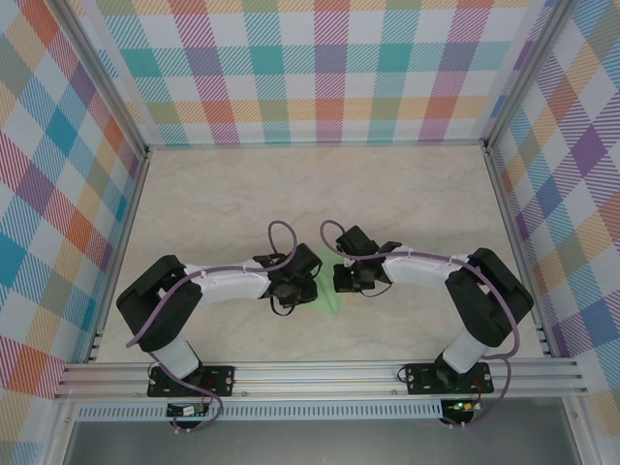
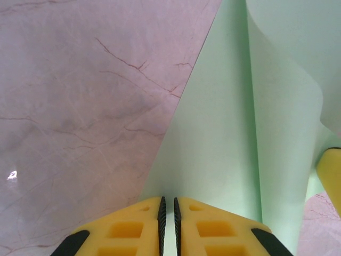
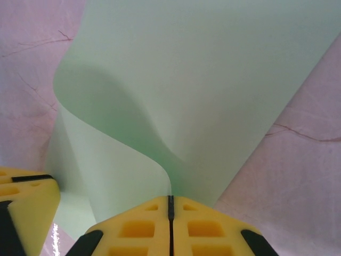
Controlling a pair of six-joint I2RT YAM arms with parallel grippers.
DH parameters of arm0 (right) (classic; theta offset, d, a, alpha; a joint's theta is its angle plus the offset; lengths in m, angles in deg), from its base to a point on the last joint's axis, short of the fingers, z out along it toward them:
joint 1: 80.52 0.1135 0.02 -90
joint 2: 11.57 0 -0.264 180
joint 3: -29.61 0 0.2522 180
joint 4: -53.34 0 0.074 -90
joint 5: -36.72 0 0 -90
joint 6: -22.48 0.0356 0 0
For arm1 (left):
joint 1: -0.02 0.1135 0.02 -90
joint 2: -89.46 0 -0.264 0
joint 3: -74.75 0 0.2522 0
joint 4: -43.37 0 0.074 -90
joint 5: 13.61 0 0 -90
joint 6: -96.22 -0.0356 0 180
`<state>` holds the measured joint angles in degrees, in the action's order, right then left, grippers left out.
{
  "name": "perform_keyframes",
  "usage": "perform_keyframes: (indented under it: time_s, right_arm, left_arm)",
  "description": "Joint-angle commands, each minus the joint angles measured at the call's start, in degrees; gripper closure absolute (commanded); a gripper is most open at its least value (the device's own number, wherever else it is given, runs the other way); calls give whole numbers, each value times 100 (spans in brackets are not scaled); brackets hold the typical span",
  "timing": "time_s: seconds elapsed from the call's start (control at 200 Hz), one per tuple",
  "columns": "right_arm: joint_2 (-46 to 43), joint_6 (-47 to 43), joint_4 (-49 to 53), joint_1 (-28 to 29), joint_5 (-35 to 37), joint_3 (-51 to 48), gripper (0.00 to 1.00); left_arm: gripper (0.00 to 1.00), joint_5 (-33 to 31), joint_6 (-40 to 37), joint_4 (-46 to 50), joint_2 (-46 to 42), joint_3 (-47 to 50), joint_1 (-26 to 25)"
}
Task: Fold a paper plane with a square sheet of paper (pick it up from the middle)
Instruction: Fold the triangle a second time at the center of the table.
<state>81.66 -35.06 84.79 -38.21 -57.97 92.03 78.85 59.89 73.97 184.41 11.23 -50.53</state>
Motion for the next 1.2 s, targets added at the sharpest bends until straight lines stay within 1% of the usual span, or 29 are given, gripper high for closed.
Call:
perform_keyframes:
  time_s: [0.0, 1.195]
  right_arm:
    - [59, -114, 115, -39, 98, 132, 93]
    - [263, -272, 147, -39, 200, 293, 92]
  left_arm:
    - [85, 7, -86, 275, -65, -69, -13]
    - [85, 71, -103, 267, 5, -65, -10]
